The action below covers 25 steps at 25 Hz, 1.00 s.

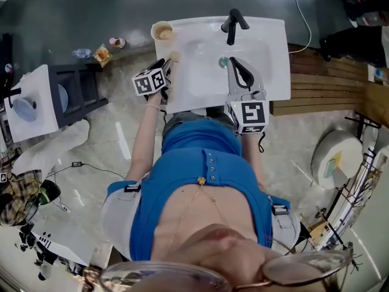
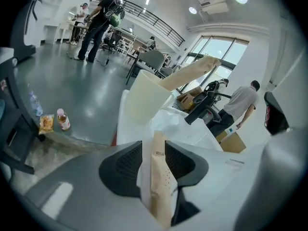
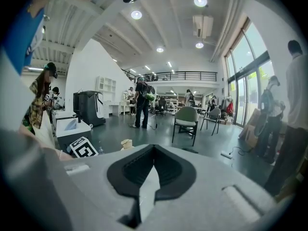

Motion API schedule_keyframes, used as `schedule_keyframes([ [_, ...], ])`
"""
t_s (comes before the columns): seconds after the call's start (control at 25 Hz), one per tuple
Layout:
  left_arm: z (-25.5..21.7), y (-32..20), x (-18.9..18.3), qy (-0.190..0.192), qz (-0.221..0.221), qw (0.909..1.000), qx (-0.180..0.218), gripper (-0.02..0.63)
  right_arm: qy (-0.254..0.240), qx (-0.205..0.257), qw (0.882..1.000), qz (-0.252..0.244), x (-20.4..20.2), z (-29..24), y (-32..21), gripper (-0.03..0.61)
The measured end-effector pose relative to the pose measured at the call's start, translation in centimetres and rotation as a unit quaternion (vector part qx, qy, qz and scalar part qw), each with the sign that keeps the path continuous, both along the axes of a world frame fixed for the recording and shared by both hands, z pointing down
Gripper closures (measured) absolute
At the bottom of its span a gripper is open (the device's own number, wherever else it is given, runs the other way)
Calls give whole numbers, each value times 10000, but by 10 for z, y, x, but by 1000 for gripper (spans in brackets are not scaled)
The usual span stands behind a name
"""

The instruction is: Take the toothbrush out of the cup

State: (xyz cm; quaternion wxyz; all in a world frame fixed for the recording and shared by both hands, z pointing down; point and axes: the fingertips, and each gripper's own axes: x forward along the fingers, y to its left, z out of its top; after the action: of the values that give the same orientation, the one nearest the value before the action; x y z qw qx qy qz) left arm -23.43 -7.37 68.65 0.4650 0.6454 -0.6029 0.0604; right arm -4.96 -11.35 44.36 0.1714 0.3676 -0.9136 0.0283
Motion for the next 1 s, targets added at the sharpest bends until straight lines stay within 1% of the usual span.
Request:
schedule_keyframes([
  [0.28,-16,-3,3,-173,299,9991,228,440,4,-43,10000,-19,-8,5,3,577],
  [0.44,-20,-4,3,-150,312,9989,310,437,-26,-52,10000,-59,-17,4,6,577],
  [0.6,-20,-2,5,-160,451,9983,326,400,-37,-60,10000,-62,-23,5,8,577],
  [0.68,-23,-1,4,-198,469,9980,365,405,-25,-77,9999,-66,-24,7,9,577],
  [0.8,-34,0,3,-321,546,9968,491,439,-38,-103,9999,-128,-30,8,10,577],
  [1.0,-48,4,7,-473,782,9935,678,524,-58,-155,9996,-213,-42,13,11,577],
])
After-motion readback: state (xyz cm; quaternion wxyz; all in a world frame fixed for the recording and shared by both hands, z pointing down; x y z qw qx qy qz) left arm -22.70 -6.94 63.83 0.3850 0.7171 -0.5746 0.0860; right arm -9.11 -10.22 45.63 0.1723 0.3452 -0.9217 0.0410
